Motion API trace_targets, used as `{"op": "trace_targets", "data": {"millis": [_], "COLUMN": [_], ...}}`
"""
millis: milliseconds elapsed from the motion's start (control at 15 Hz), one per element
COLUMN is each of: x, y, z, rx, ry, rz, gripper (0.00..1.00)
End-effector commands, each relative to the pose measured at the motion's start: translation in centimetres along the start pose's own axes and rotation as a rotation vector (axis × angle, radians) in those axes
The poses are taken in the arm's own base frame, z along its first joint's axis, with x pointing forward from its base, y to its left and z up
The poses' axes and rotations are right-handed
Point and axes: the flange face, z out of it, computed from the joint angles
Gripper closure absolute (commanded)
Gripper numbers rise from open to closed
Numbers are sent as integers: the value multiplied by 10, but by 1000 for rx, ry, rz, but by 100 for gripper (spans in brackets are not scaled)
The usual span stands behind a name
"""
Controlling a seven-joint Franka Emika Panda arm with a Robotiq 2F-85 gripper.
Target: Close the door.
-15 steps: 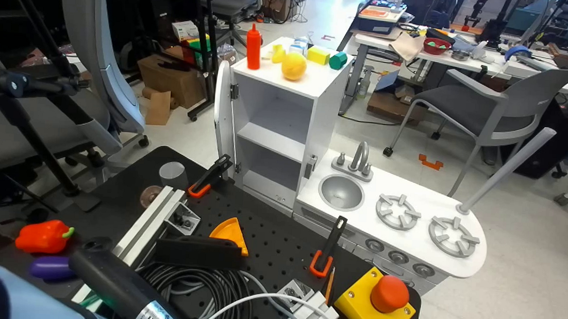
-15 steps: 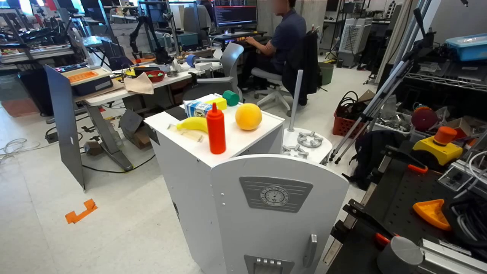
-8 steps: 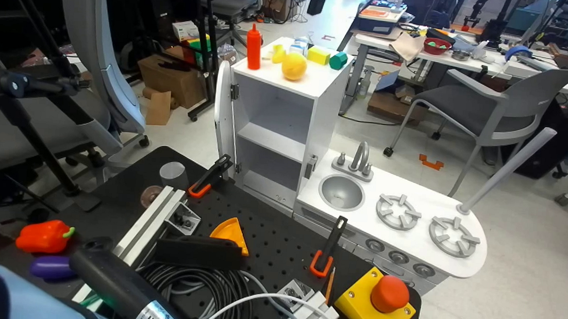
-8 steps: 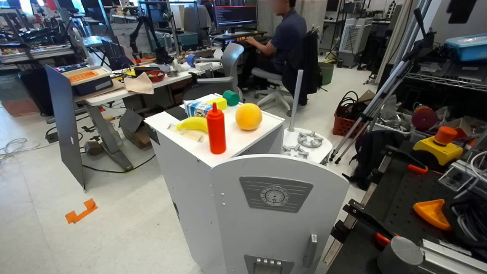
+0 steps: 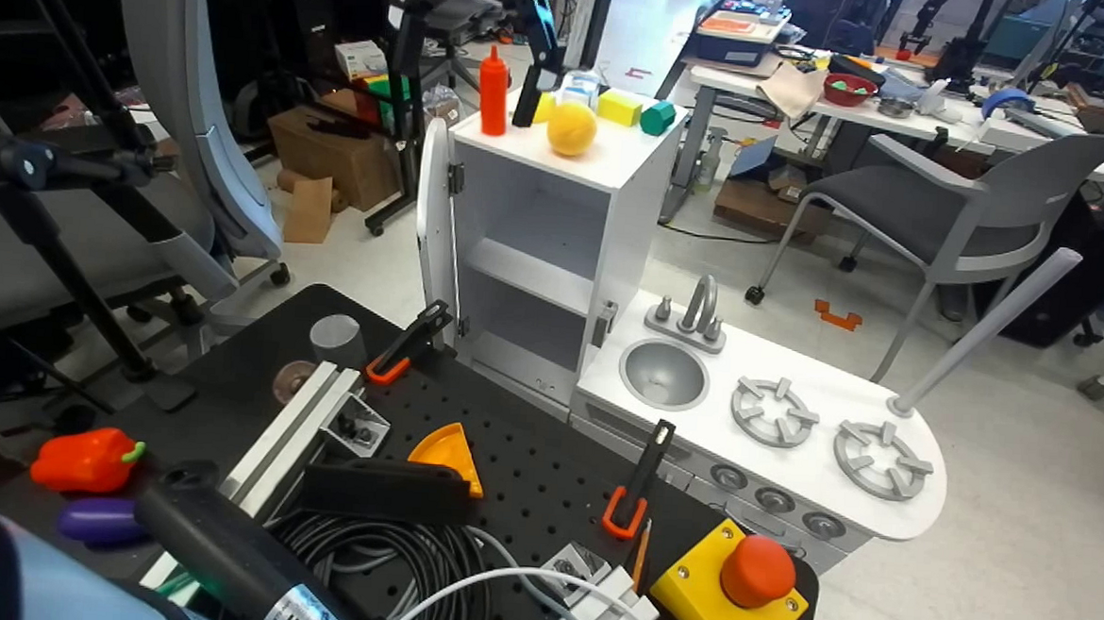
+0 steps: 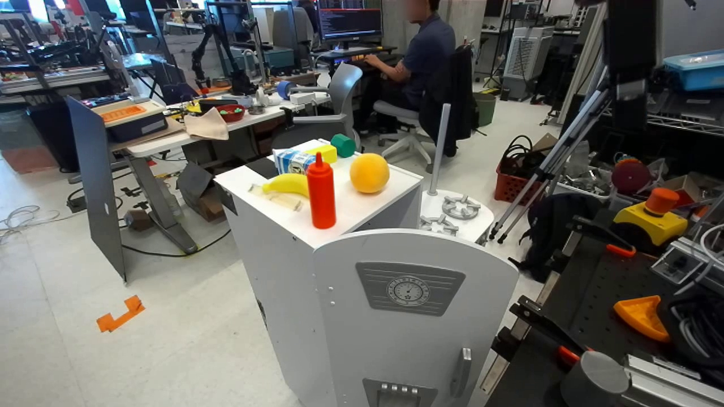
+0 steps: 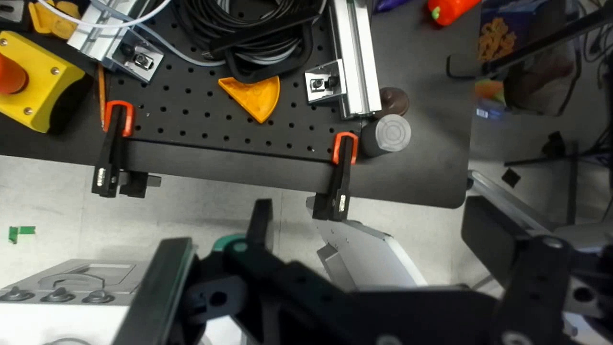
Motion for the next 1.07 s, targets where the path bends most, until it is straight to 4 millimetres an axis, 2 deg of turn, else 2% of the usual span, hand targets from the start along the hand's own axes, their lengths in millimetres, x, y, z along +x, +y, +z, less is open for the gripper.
{"op": "trace_targets", "data": {"millis": [0, 200, 533, 1000], "x": [44, 78, 125, 177], "y": [-22, -37, -61, -129], "z": [24, 50, 71, 93], "rx": [-34, -81, -148, -211], "ry": [-154, -260, -379, -326], "rz": [-75, -82, -93, -56], "gripper": [0, 0, 0, 0]}}
